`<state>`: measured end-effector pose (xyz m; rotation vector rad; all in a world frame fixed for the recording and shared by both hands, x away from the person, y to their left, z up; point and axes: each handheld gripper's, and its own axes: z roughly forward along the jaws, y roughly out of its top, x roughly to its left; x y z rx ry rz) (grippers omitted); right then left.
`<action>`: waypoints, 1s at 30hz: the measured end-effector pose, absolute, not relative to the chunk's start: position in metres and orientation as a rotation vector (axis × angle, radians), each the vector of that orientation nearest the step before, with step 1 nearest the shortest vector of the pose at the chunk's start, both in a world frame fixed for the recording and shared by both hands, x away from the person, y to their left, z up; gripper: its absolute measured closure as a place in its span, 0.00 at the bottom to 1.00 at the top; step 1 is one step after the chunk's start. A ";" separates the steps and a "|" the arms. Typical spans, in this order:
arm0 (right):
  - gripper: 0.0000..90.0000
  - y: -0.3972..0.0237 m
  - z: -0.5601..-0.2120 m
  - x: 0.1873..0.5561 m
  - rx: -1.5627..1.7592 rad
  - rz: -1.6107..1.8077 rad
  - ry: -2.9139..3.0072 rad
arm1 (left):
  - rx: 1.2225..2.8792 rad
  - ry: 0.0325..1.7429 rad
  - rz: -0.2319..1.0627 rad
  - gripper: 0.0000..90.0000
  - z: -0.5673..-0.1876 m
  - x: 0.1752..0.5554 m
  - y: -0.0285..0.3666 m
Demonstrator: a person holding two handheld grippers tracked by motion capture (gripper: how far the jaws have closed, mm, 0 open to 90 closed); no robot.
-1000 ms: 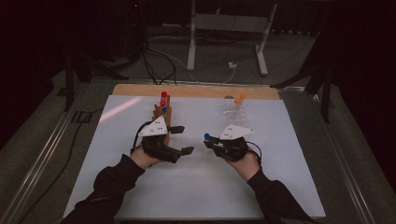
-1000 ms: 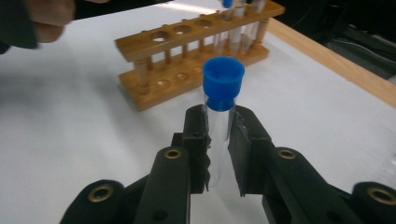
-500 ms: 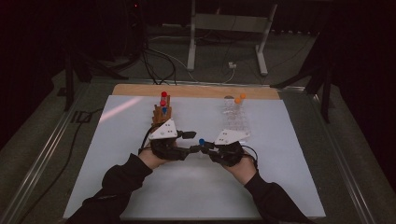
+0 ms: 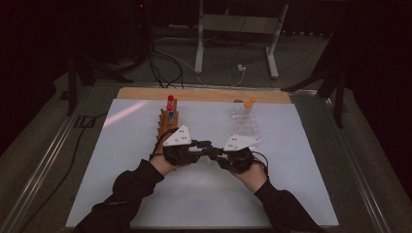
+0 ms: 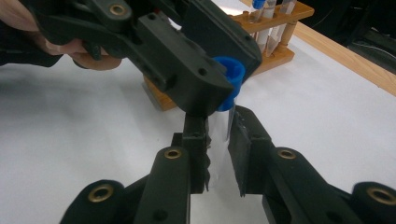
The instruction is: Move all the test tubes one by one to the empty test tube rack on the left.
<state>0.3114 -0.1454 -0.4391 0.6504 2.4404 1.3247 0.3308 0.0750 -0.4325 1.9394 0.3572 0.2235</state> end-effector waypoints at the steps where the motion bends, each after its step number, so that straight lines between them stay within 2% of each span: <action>1: 0.86 -0.145 -0.439 0.311 0.650 1.321 2.441 | 1.940 0.356 0.220 0.83 -0.432 0.331 0.075; 8: 0.84 -0.146 -0.438 0.311 0.659 1.337 2.431 | 1.946 0.348 0.229 0.85 -0.428 0.332 0.076; 15: 0.64 -0.150 -0.435 0.310 0.672 1.367 2.400 | 1.922 0.368 0.264 0.86 -0.410 0.336 0.089; 18: 0.49 -0.152 -0.433 0.311 0.692 1.394 2.383 | 1.918 0.385 0.293 0.86 -0.402 0.340 0.098; 25: 0.28 -0.155 -0.428 0.312 0.699 1.428 2.380 | 1.891 0.437 0.338 0.86 -0.389 0.346 0.121; 27: 0.19 -0.155 -0.428 0.312 0.706 1.426 2.362 | 1.886 0.453 0.360 0.86 -0.385 0.349 0.128; 30: 0.13 -0.155 -0.427 0.312 0.711 1.431 2.358 | 1.877 0.474 0.373 0.86 -0.381 0.352 0.136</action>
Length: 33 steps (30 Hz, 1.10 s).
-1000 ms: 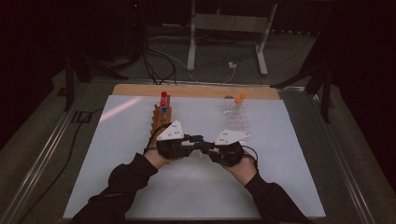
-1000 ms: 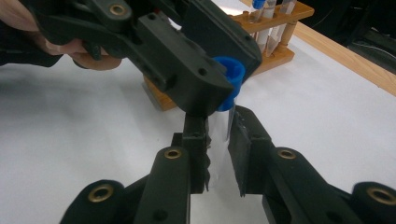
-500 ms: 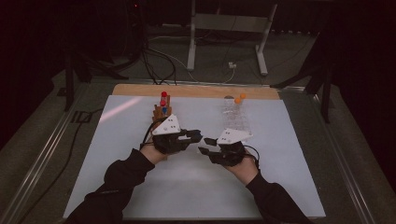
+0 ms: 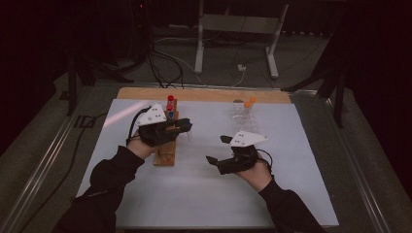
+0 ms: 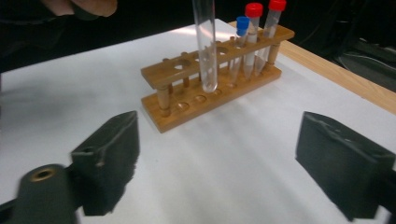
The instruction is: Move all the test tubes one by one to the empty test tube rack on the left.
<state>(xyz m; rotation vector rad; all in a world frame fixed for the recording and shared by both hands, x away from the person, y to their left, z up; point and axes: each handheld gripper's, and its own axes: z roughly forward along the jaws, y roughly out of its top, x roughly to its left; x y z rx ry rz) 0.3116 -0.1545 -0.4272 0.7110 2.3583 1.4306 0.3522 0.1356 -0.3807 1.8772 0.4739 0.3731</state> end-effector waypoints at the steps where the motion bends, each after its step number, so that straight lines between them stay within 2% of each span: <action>1: 0.09 -0.154 -0.427 0.312 0.710 1.437 2.361 | 1.876 0.479 0.386 0.86 -0.379 0.353 0.138; 5: 0.01 -0.155 -0.427 0.312 0.706 1.456 2.364 | 1.879 0.502 0.409 0.86 -0.376 0.358 0.147; 20: 0.01 -0.157 -0.426 0.311 0.674 1.482 2.362 | 1.865 0.623 0.478 0.86 -0.375 0.380 0.179; 33: 0.01 -0.158 -0.426 0.311 0.676 1.469 2.366 | 1.862 0.722 0.479 0.86 -0.399 0.400 0.186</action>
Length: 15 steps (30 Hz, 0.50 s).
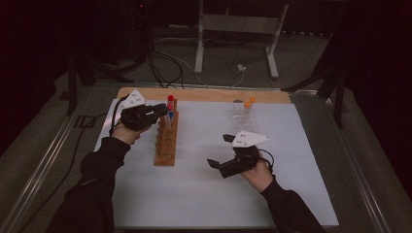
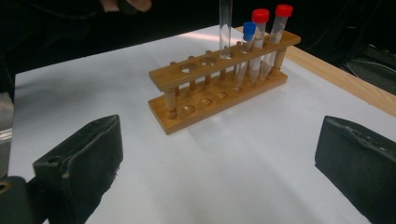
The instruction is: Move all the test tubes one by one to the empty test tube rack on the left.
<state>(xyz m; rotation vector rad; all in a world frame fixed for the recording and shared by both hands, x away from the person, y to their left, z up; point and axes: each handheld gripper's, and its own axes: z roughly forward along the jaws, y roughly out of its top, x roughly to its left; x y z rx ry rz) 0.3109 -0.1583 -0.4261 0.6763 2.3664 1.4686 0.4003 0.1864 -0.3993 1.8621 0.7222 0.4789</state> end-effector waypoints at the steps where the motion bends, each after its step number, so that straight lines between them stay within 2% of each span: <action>1: 0.01 -0.159 -0.426 0.311 0.678 1.475 2.365 | 1.864 0.728 0.479 0.86 -0.401 0.401 0.186; 15: 0.01 -0.160 -0.426 0.311 0.671 1.465 2.369 | 1.899 0.776 0.436 0.86 -0.430 0.409 0.181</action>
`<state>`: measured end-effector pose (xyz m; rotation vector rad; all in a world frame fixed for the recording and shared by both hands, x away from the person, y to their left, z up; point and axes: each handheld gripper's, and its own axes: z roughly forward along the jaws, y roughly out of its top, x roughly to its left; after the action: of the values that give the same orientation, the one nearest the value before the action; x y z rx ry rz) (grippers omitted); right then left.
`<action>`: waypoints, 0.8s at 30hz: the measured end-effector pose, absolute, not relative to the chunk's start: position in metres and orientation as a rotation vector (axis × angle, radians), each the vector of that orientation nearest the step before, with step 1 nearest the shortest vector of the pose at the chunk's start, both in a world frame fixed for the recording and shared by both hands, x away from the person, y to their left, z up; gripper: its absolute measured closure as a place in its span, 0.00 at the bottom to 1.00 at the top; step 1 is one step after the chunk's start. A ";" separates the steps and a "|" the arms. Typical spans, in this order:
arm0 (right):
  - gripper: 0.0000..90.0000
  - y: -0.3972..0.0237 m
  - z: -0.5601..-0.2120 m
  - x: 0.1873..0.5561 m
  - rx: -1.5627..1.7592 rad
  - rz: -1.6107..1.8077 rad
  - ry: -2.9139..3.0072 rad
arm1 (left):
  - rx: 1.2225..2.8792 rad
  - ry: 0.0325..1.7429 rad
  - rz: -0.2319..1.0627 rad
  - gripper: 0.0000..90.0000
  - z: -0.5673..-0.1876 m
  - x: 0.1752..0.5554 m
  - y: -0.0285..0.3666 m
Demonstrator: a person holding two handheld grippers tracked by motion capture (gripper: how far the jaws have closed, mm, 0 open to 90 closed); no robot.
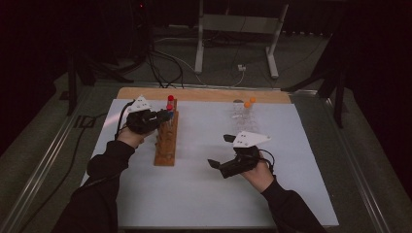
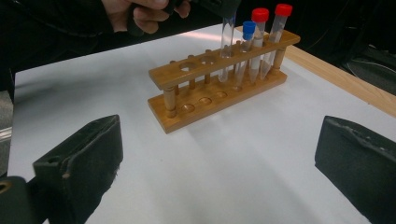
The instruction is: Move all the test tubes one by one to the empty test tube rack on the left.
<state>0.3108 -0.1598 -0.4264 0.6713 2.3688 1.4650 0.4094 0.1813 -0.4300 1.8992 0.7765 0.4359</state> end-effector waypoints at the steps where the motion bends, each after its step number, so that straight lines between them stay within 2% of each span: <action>1: 0.01 -0.160 -0.426 0.311 0.671 1.463 2.368 | 1.899 0.779 0.432 0.86 -0.432 0.409 0.181; 21: 0.01 -0.162 -0.426 0.311 0.674 1.464 2.364 | 1.924 0.796 0.391 0.84 -0.452 0.409 0.179; 22: 0.01 -0.162 -0.426 0.311 0.673 1.464 2.364 | 1.920 0.771 0.381 0.82 -0.451 0.408 0.180; 24: 0.01 -0.163 -0.425 0.312 0.671 1.465 2.357 | 1.903 0.755 0.368 0.69 -0.449 0.405 0.181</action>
<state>0.3117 -0.1633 -0.4249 0.6714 2.3568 1.4654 0.4051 0.1813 -0.4488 1.9032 0.7546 0.3679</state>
